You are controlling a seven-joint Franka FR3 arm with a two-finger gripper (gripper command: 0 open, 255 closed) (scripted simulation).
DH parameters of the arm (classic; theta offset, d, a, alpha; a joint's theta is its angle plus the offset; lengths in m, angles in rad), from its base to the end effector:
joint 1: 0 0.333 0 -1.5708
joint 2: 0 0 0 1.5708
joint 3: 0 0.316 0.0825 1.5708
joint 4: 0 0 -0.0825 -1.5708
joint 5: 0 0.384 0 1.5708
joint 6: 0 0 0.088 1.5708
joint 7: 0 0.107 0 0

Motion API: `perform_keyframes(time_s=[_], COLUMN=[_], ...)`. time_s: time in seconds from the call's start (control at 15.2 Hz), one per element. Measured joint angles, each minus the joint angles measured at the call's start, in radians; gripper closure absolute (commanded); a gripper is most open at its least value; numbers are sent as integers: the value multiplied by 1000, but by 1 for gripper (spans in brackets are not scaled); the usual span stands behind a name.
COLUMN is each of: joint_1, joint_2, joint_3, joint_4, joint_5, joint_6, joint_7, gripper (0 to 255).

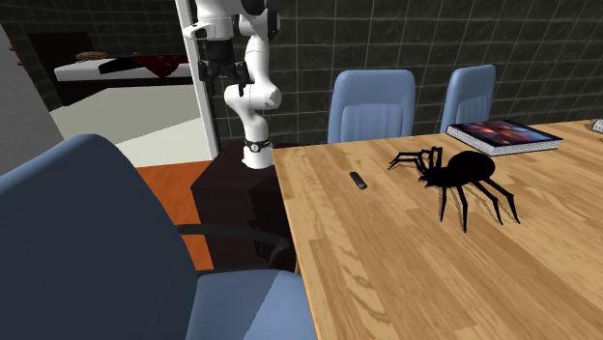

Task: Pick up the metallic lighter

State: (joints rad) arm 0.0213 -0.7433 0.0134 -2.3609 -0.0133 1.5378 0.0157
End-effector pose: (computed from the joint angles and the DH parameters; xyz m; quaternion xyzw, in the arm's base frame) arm 0.3134 0.0105 0.5722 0.9991 0.0076 -0.0396 0.0121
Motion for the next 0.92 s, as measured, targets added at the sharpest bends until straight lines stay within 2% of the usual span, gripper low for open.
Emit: perform_keyframes(time_s=[0.26, 0.92], joint_1=[17, 97], joint_2=[38, 257], joint_3=[29, 184], joint_4=[-1, 52], joint_5=[22, 109], joint_6=[44, 240], joint_7=[22, 146], gripper=[0, 0])
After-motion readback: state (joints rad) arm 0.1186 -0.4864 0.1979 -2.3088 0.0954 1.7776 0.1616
